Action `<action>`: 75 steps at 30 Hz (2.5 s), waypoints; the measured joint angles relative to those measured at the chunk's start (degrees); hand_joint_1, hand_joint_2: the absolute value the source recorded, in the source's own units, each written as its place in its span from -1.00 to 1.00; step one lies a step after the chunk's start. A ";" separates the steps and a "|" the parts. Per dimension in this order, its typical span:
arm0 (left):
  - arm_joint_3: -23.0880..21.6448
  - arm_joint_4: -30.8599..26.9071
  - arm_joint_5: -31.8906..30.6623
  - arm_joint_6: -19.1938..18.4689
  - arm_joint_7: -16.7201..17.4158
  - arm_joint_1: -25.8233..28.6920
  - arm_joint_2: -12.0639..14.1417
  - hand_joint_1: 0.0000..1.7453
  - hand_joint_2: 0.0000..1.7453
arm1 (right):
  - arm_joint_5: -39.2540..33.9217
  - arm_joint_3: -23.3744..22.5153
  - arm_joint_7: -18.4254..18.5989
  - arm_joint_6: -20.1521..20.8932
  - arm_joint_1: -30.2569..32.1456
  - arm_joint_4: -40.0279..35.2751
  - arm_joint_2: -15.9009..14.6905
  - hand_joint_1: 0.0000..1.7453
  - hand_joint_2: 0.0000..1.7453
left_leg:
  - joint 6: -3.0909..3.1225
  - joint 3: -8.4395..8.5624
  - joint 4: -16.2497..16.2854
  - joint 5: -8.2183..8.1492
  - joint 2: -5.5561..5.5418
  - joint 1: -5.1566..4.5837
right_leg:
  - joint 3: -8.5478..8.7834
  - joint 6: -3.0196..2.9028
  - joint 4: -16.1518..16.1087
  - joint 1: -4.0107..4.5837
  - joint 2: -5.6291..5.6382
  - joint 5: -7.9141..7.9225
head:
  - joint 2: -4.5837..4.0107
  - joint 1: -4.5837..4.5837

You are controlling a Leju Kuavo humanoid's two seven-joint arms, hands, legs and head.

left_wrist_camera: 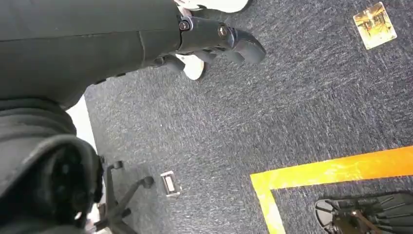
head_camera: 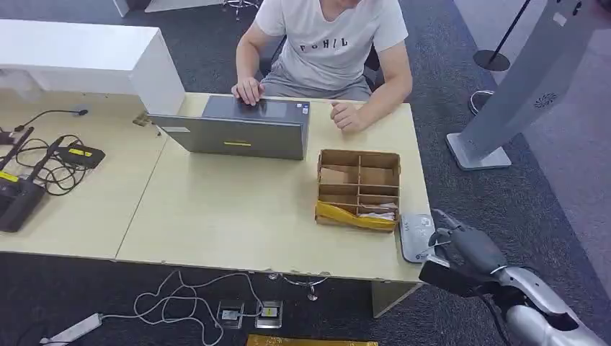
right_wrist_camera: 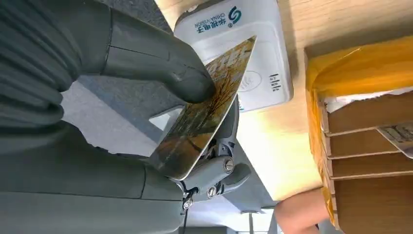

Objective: Pass the card to the sensor for recognition and then transmit it.

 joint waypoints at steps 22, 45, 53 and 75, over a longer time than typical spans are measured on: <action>-0.02 0.00 -0.46 -0.94 -0.94 -0.04 -0.28 -1.00 -1.00 | -1.44 1.77 -3.23 -0.57 -5.50 9.82 2.27 1.00 1.00 | 0.00 0.00 0.00 0.00 0.03 0.00 | 0.01 0.00 0.01 0.00 0.02 0.00 | 0.00 0.00; -0.92 0.00 -1.05 -1.33 -1.05 -0.04 -0.28 -1.00 -1.00 | -3.08 3.02 -4.74 -1.73 -8.35 18.80 5.35 1.00 1.00 | 0.00 0.04 0.00 0.00 0.03 0.00 | 0.02 -0.01 0.01 0.00 0.04 0.01 | 0.00 0.00; -1.03 0.00 -1.05 -1.22 -1.05 -0.05 -0.28 -1.00 -1.00 | -3.24 3.52 -6.36 -3.19 -9.10 20.81 6.08 1.00 1.00 | 0.00 0.04 0.00 0.00 0.04 0.00 | 0.03 -0.01 0.01 0.00 0.05 0.01 | 0.00 0.02; -1.40 0.00 -2.88 -0.39 -1.86 -0.05 -0.35 -1.00 -1.00 | -4.02 4.37 -9.49 -5.29 -9.55 28.20 9.84 1.00 1.00 | -0.01 0.09 0.00 0.00 0.07 0.01 | 0.05 -0.01 0.01 0.01 0.08 0.02 | 0.00 0.02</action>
